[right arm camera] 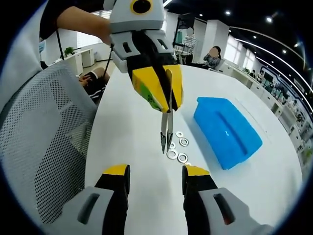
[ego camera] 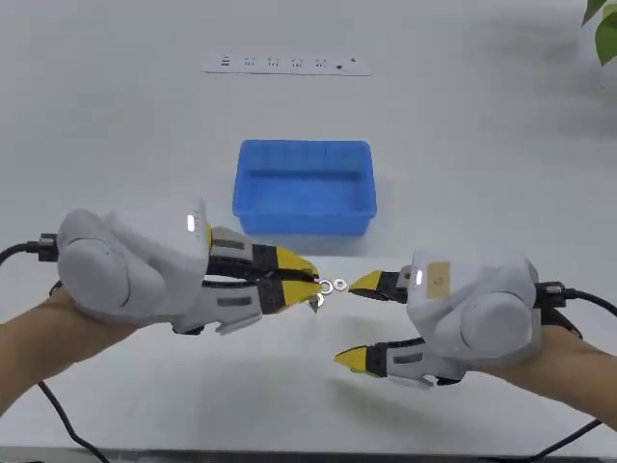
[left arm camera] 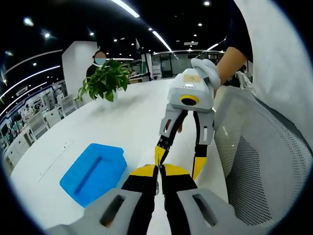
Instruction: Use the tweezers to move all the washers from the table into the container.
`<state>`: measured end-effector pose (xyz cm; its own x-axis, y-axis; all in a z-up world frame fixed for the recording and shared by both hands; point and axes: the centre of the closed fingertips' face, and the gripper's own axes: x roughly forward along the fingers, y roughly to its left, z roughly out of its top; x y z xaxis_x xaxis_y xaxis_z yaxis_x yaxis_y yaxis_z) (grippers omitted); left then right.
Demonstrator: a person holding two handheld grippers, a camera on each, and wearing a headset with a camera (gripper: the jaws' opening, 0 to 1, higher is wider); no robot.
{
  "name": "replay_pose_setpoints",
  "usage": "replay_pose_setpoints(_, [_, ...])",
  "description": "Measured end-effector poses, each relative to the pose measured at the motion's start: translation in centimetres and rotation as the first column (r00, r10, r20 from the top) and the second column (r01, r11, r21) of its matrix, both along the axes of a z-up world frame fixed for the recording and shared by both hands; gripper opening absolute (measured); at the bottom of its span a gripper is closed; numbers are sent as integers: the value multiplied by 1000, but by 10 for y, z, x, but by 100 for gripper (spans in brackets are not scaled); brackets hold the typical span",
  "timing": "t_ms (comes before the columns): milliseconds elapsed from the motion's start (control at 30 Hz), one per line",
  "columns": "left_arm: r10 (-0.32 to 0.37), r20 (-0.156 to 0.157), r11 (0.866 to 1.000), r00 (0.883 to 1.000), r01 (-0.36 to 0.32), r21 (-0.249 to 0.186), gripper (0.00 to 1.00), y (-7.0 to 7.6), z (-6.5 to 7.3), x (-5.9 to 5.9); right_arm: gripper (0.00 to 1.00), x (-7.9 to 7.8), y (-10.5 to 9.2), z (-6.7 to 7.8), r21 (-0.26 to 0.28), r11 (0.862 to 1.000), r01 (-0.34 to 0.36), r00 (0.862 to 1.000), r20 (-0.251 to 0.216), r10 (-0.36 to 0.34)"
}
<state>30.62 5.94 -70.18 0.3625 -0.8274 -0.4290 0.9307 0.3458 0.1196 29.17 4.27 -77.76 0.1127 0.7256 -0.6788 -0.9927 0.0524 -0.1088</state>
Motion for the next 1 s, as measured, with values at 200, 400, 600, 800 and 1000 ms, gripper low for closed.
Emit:
replay_pose_setpoints(200, [19, -24, 999, 1000, -19, -27, 7, 0, -2, 4, 44, 1, -4, -3, 7, 1000, 27, 1000, -13, -27])
replay_pose_setpoints(400, [13, -22, 1000, 1000, -13, -16, 7, -3, -4, 6, 43, -1, -7, -6, -2, 1000, 28, 999, -20, -28])
replay_pose_setpoints(600, [2, -28, 1000, 1000, -2, 4, 7, -4, -11, 5, 43, 1, -5, -6, 1, 1000, 28, 999, -21, -28])
replay_pose_setpoints(800, [25, -49, 1000, 998, -25, 6, 7, -1, -13, 9, 43, 3, -2, -5, 4, 1000, 26, 999, -21, -26])
replay_pose_setpoints(1000, [41, -82, 999, 996, -37, 40, 7, 6, -16, 13, 43, 5, 6, -5, 7, 1000, 5, 1000, -21, -5])
